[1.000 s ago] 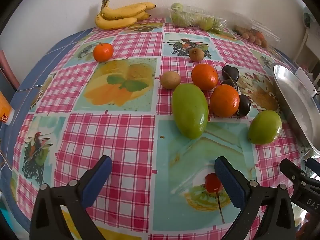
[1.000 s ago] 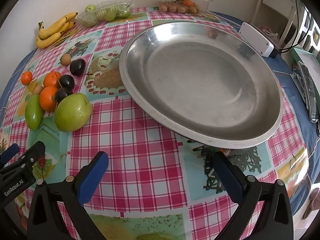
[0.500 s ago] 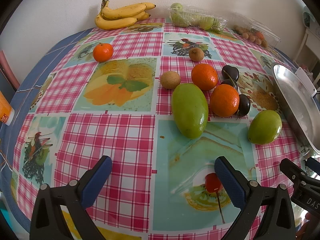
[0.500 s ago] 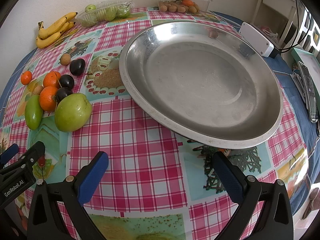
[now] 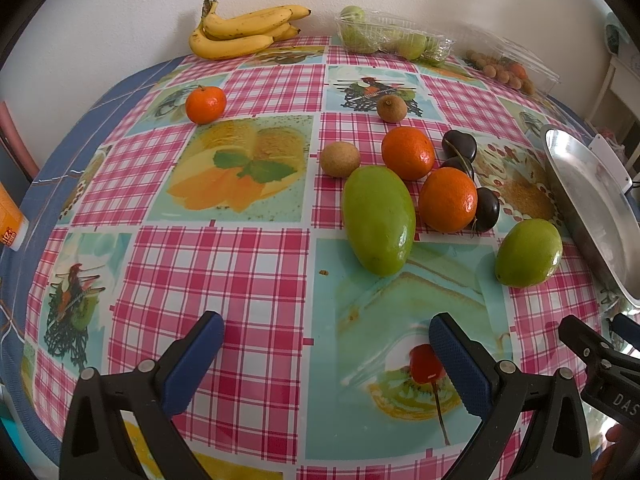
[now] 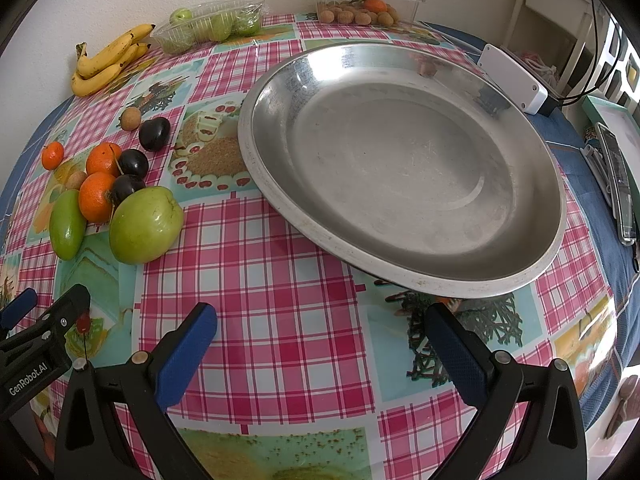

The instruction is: Organize fruits

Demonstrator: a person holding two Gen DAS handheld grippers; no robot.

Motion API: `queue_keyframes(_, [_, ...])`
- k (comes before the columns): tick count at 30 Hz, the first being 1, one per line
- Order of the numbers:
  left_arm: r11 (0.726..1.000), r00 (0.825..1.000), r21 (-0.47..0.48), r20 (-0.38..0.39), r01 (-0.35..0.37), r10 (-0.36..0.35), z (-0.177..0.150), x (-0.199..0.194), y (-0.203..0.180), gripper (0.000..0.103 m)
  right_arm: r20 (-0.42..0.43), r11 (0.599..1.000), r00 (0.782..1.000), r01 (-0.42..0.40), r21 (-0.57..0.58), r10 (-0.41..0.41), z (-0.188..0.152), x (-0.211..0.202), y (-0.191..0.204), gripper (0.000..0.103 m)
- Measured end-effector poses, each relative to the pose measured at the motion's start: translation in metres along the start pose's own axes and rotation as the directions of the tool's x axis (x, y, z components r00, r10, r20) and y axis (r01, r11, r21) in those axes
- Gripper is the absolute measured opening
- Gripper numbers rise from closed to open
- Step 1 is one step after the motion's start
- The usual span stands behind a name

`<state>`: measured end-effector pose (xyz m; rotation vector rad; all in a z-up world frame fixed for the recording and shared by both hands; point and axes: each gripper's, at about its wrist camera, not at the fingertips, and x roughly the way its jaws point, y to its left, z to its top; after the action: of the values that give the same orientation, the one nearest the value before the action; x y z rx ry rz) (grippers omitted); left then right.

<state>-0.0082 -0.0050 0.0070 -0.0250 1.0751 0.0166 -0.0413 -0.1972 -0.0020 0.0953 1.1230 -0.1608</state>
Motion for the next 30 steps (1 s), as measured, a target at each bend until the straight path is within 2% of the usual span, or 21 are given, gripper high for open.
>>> queue_keyframes(30, [1.0,1.0,0.009,0.002,0.003,-0.003,-0.0003,0.0022,0.0002,0.103,0.001,1.0,1.0,0.0,-0.001,0.0,-0.0005,-0.0006,-0.0003,0.103])
